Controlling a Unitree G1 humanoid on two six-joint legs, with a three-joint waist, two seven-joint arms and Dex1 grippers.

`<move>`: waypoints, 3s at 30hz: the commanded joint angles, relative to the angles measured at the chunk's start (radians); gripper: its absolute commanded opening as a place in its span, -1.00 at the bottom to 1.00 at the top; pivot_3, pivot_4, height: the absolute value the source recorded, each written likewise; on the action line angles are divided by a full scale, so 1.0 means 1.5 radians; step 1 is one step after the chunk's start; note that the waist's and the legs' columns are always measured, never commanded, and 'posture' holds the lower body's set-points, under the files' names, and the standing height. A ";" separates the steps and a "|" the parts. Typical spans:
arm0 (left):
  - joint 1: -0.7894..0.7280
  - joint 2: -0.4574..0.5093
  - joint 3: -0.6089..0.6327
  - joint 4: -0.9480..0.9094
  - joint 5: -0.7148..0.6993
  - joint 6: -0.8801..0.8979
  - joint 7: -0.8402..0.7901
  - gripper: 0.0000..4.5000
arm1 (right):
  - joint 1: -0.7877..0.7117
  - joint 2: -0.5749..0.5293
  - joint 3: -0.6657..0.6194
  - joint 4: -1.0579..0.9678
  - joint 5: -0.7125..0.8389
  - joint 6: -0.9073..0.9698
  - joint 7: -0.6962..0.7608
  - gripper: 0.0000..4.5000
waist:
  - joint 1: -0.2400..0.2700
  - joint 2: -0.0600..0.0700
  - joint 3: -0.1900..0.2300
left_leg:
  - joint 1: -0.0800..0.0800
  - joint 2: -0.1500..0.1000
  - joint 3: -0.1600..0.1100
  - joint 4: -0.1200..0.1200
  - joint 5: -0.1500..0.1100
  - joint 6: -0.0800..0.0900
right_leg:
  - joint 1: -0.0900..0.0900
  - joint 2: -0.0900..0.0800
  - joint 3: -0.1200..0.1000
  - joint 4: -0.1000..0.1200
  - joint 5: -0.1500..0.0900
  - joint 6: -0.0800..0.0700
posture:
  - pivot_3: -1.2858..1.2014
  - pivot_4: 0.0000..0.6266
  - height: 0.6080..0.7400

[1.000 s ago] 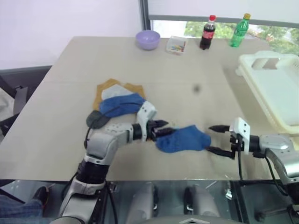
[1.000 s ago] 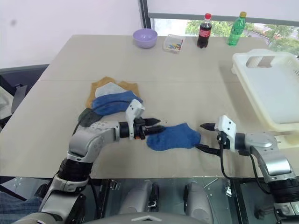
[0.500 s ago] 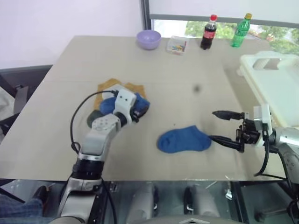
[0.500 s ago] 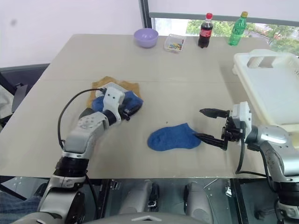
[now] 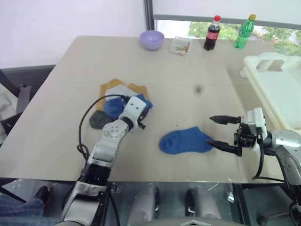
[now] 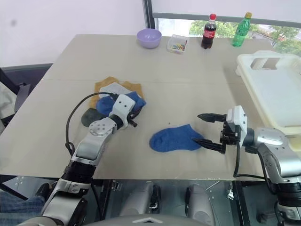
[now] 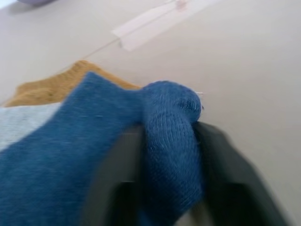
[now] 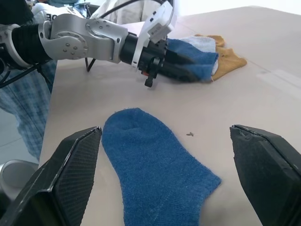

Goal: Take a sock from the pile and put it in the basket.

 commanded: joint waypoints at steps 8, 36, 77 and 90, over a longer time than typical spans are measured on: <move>0.024 -0.009 0.023 -0.014 -0.010 -0.010 0.000 -0.62 | 0.003 0.002 0.001 -0.014 -0.003 -0.003 0.000 1.00 | 0.002 0.000 0.000 | 0.000 0.000 0.000 0.000 0.000 0.000 | 0.000 0.000 0.000 0.000 0.000 0.000 | 0.03 -0.52 0.89; 0.030 -0.026 0.058 -0.060 -0.008 -0.033 0.036 0.65 | 0.011 0.007 0.011 0.000 -0.030 -0.015 -0.001 1.00 | -0.008 0.000 0.000 | 0.000 0.000 0.000 0.000 0.000 0.000 | 0.000 0.000 0.000 0.000 0.000 0.000 | 0.03 -0.52 0.89; 0.039 -0.043 0.079 -0.077 -0.025 -0.041 0.042 -0.72 | 0.025 0.021 0.014 0.014 -0.045 -0.039 -0.001 1.00 | -0.008 0.000 0.000 | 0.000 0.001 0.000 0.000 0.000 0.000 | 0.000 0.000 0.000 0.000 0.000 0.000 | 0.03 -0.52 0.89; 0.001 -0.084 0.150 -0.139 -0.142 0.044 0.045 -0.72 | 0.031 0.023 0.014 0.016 -0.047 -0.043 -0.004 1.00 | -0.008 -0.001 0.000 | 0.000 0.000 0.000 0.000 0.000 0.000 | 0.000 0.000 0.000 0.000 0.000 0.000 | 0.03 -0.52 0.89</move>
